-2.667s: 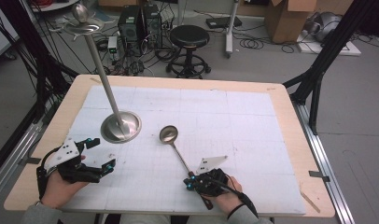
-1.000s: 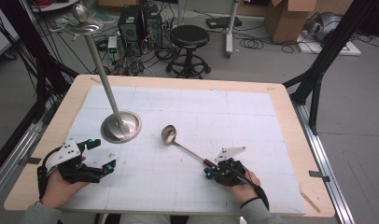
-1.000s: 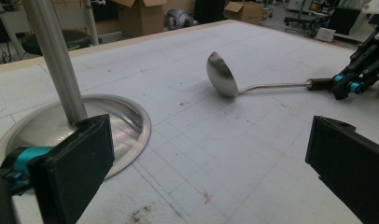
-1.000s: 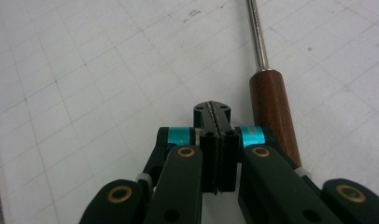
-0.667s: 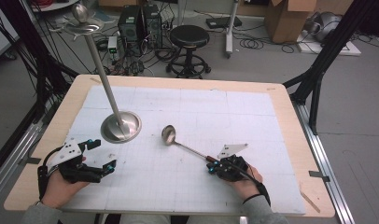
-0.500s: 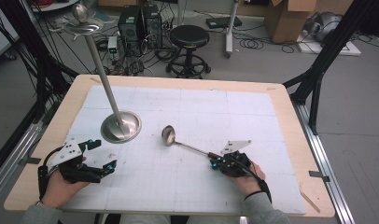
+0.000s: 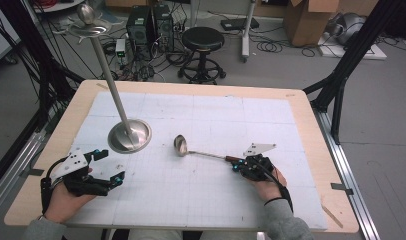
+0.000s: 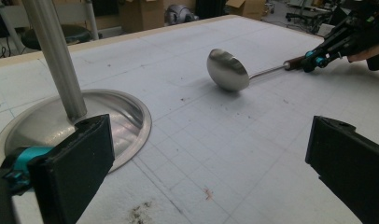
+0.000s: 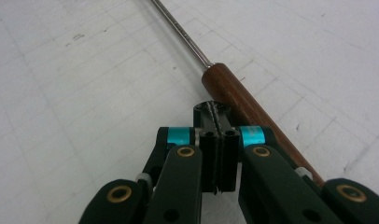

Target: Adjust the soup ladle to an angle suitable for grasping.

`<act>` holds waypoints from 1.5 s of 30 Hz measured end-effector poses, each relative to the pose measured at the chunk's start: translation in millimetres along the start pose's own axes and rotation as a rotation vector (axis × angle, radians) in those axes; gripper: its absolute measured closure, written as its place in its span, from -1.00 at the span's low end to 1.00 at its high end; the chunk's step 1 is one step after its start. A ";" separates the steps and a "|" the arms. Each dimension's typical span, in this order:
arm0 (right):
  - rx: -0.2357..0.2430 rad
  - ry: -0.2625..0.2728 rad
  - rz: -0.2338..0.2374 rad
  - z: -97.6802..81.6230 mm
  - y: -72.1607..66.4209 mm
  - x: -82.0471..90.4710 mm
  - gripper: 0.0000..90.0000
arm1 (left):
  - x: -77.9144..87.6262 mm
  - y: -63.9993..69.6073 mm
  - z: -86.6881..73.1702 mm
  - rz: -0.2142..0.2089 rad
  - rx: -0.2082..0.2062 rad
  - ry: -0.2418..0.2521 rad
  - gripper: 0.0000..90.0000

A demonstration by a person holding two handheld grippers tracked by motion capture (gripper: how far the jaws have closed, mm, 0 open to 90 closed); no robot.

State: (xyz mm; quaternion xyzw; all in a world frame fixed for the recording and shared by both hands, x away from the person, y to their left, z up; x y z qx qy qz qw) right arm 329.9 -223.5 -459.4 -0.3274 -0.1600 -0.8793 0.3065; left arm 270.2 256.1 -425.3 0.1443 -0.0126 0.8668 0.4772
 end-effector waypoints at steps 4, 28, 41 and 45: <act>-0.061 0.028 0.042 1.8 -2.0 4.1 1.00 | 0.0 -0.5 0.0 -0.001 0.001 0.000 -0.96; 0.004 0.076 0.105 82.2 -21.0 -39.7 1.00 | 2.1 4.8 3.0 -0.052 -0.014 0.034 -0.96; 0.100 0.014 0.092 101.9 -38.9 -80.0 1.00 | 2.2 4.5 2.7 -0.060 -0.007 0.027 -0.96; 0.085 -0.036 0.092 96.9 -38.8 -92.4 1.00 | 2.3 4.4 2.7 -0.060 -0.004 0.029 -0.96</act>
Point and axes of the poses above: each handheld gripper's, and its own axes: x roughly backward along the jaws, z roughly out of its top, y roughly to its right, the point moved 2 cm from there along -x, roughly forward along the jaws, and after that the axes turned 11 degrees about -z, right-handed, at the moved point
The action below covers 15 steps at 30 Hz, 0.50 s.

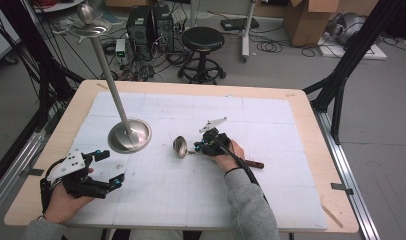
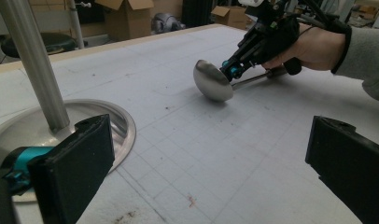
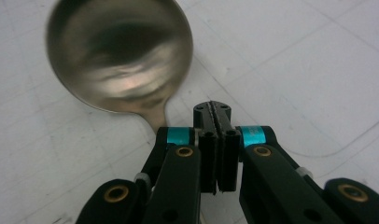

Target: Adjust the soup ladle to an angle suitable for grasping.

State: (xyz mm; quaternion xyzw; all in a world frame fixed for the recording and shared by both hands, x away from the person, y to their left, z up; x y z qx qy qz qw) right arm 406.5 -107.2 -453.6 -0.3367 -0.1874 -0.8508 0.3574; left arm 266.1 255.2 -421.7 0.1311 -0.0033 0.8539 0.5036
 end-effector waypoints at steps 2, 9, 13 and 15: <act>-0.022 -0.004 0.009 -0.8 1.8 -1.6 1.00 | -0.1 -0.2 -0.1 0.000 0.001 -0.003 -0.96; -0.034 -0.011 0.004 2.2 2.2 -4.8 1.00 | 0.4 -0.4 0.0 0.004 0.003 -0.001 -0.96; -0.009 -0.031 0.011 2.7 -2.2 -2.7 1.00 | 0.0 -0.7 -0.4 0.001 0.005 -0.006 -0.96; 0.027 -0.039 0.000 2.1 -8.1 -0.2 1.00 | 0.0 -0.6 -0.4 0.002 0.005 -0.004 -0.96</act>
Point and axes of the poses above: each handheld gripper's, and its own axes: x roughly backward along the jaws, z roughly out of its top, y roughly to its right, the point moved 2 cm from there along -x, roughly forward along the jaws, and after that the axes turned 11 degrees about -z, right-handed, at the moved point
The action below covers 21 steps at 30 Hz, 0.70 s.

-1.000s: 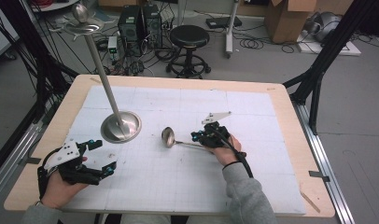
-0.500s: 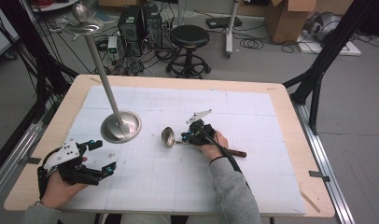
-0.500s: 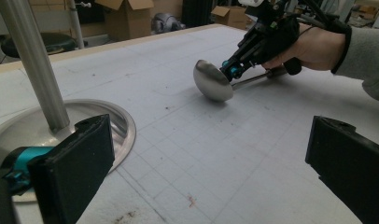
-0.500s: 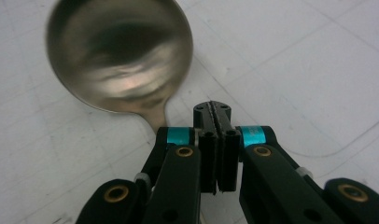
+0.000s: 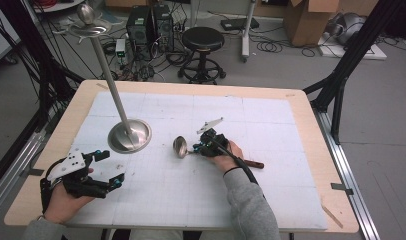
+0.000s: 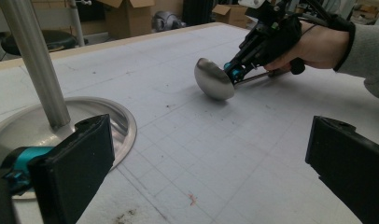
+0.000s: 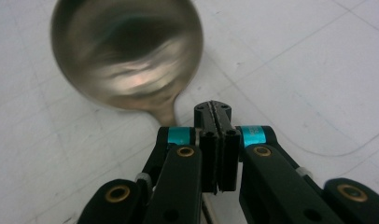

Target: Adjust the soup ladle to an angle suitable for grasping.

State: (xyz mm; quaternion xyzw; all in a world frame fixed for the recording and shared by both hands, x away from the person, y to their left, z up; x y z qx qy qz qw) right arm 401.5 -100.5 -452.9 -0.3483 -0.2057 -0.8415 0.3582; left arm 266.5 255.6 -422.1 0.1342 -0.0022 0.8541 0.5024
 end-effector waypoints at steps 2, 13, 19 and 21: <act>0.011 0.000 -0.019 -0.6 -3.2 1.2 1.00 | 0.5 0.4 0.5 0.001 0.001 0.006 -0.96; -0.022 0.019 0.043 -18.1 -13.7 14.9 1.00 | -0.1 0.1 -0.4 0.004 0.008 -0.002 -0.96; -0.016 0.015 0.068 -25.2 -20.6 22.6 1.00 | -0.1 0.1 -0.5 0.007 0.009 -0.002 -0.96; 0.002 0.005 0.085 -29.6 -26.3 28.5 1.00 | 0.3 0.2 -0.4 0.006 0.007 -0.002 -0.96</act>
Point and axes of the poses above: each handheld gripper's, and its own axes: x roughly backward along the jaws, z roughly out of its top, y roughly to its right, the point moved 2 cm from there along -x, roughly forward along the jaws, and after that the axes turned 11 degrees about -z, right-handed, at the moved point
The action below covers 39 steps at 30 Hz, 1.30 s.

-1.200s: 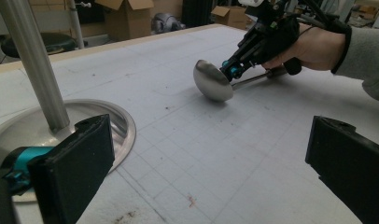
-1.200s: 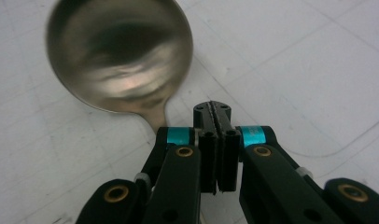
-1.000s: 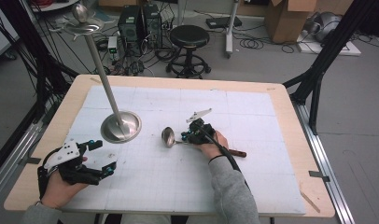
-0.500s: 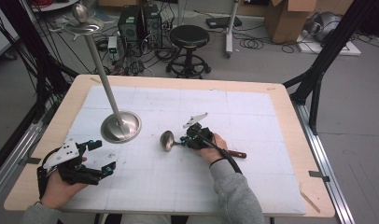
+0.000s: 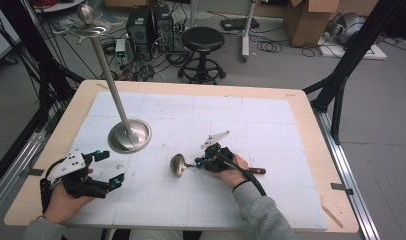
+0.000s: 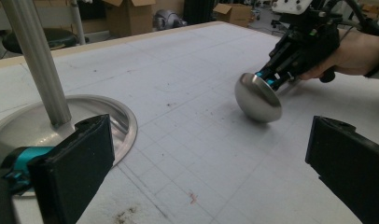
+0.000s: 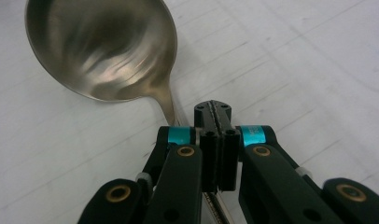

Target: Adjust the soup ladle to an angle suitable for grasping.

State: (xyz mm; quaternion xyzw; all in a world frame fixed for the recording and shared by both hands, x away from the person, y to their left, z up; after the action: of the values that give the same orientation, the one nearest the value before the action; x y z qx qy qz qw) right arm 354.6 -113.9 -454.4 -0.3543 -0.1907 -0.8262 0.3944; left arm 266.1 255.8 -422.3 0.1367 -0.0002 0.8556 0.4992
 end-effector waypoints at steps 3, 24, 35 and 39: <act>0.014 -0.006 0.012 -3.4 -4.8 4.1 1.00 | 0.1 -0.1 0.0 0.001 0.000 0.000 -0.96; 0.048 0.083 0.016 -24.9 -17.6 41.7 1.00 | -1.1 -0.9 -0.8 0.001 0.007 -0.009 -0.96; -0.011 0.104 0.036 -54.4 -20.8 82.3 1.00 | -1.9 -0.7 -0.9 0.002 0.006 -0.012 -0.96; -0.033 0.049 0.026 -73.5 -19.8 84.5 1.00 | -3.0 -1.4 -1.4 0.001 0.007 -0.018 -0.96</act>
State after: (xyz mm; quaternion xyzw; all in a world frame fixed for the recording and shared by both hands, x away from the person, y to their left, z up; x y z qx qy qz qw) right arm 270.1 -189.0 -442.7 -0.3428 -0.1627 -0.8324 0.4039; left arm 268.4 254.1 -424.6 0.1463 -0.0015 0.8545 0.4984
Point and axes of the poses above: each handheld gripper's, and its own axes: x roughly backward along the jaws, z roughly out of its top, y roughly to its right, the point moved 2 cm from there along -x, roughly forward along the jaws, and after that the axes turned 11 degrees about -z, right-handed, at the moved point
